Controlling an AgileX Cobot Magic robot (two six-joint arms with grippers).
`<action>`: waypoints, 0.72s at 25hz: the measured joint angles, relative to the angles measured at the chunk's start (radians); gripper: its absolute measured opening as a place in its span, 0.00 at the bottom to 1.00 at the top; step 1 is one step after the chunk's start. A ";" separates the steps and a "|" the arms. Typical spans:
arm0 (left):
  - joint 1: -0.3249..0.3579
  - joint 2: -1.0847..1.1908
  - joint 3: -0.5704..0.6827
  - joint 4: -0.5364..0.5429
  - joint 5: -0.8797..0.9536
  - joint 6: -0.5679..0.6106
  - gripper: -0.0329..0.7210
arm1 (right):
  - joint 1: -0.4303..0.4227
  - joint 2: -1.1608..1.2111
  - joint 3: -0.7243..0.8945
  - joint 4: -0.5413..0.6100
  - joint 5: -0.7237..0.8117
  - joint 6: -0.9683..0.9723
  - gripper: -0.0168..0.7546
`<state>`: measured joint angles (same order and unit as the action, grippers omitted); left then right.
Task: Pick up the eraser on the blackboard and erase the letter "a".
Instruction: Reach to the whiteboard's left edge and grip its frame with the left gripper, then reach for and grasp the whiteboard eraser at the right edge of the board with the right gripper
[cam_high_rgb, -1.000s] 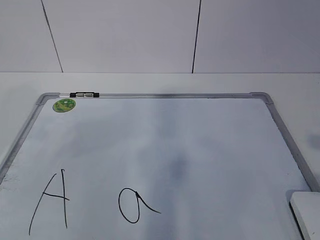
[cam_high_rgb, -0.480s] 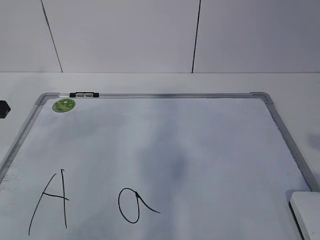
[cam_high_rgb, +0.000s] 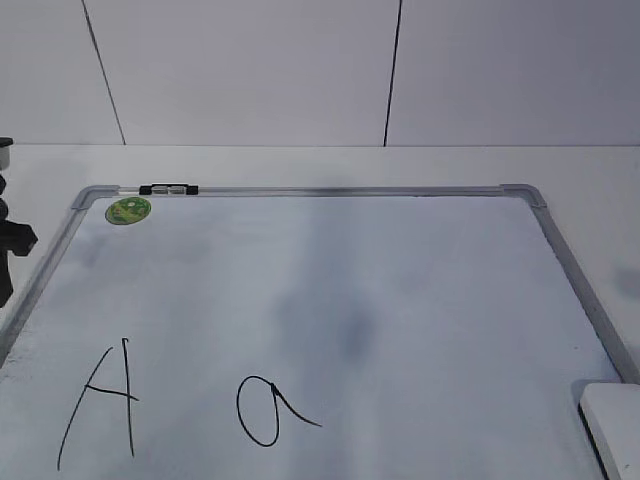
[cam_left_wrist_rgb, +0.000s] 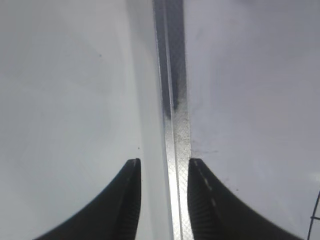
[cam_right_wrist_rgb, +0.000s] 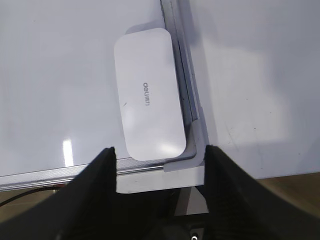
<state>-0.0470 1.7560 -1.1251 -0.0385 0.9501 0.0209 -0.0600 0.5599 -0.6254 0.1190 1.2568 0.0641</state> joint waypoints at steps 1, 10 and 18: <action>0.000 0.009 0.000 0.000 -0.006 0.002 0.36 | 0.000 0.000 0.000 0.000 0.000 0.000 0.58; 0.000 0.060 0.000 0.000 -0.036 0.002 0.36 | 0.000 0.000 0.000 0.000 0.000 0.000 0.58; 0.000 0.121 -0.004 0.000 -0.058 0.002 0.36 | 0.000 0.000 0.000 0.000 0.000 0.000 0.58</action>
<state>-0.0470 1.8767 -1.1294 -0.0385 0.8926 0.0226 -0.0600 0.5599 -0.6254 0.1190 1.2564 0.0641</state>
